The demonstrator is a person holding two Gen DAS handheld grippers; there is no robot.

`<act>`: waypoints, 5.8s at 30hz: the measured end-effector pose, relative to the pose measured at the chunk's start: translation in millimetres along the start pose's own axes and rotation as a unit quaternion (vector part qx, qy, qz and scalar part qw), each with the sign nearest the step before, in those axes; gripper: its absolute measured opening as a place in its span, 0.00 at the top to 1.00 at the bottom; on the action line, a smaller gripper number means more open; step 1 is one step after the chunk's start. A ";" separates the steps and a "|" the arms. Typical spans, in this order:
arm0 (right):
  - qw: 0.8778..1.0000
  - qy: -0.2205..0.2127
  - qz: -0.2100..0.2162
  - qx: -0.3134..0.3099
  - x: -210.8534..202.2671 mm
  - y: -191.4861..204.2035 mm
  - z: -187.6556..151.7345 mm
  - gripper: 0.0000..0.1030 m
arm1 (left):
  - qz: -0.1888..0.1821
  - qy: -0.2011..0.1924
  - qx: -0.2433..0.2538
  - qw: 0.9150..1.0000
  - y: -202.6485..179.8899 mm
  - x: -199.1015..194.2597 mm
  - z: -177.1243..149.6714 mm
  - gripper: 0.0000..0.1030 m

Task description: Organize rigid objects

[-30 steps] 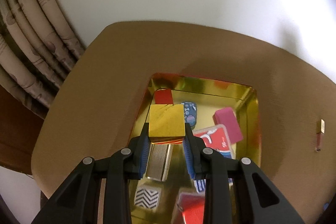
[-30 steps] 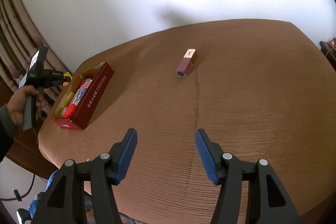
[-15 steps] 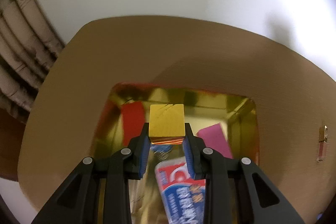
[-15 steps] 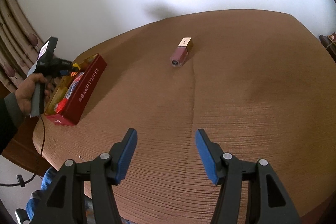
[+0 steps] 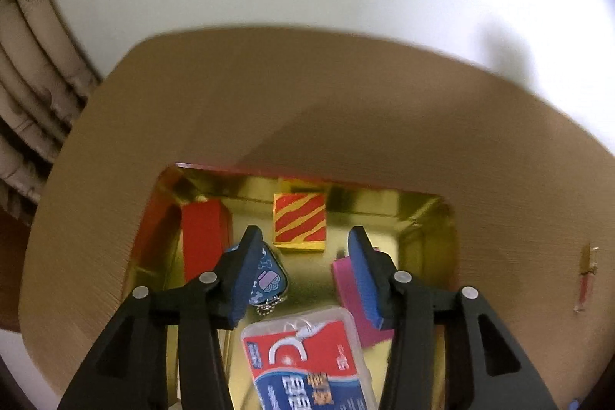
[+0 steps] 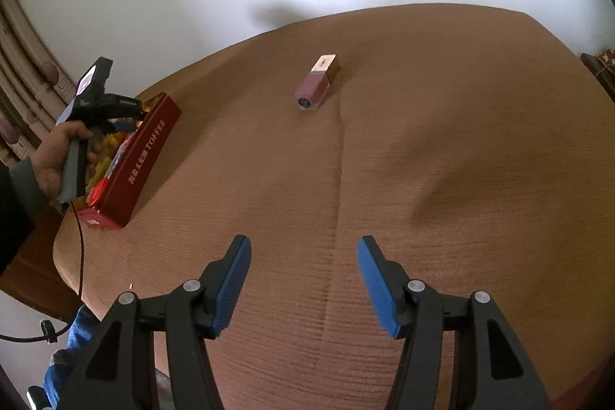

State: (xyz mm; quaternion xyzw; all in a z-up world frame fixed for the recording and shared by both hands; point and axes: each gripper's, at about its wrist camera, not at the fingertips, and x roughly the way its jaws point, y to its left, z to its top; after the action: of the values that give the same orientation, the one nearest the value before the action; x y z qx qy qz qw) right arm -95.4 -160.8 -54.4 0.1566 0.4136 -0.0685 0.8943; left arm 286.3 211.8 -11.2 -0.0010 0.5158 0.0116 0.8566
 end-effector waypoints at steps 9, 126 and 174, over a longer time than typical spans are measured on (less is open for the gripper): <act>0.998 -0.023 -0.050 -0.036 18.3 7.0 36.8 0.42 | -0.093 -0.125 -0.066 0.986 51.2 -127.9 -83.1 0.19; 0.967 0.026 -0.010 -0.252 116.7 375.9 61.1 0.80 | -0.053 -0.125 -0.321 0.937 200.7 -156.4 -240.9 0.16; 0.963 -0.100 -0.040 -0.248 7.9 342.1 64.0 0.38 | 0.039 -0.186 -0.194 0.962 135.4 -184.4 -229.7 0.01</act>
State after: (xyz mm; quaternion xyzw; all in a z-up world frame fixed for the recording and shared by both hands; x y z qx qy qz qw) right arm 41.9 139.8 54.9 -0.0945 0.3324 -0.0145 0.9383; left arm -5.8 340.6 45.7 -0.1454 0.3344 0.1445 0.9199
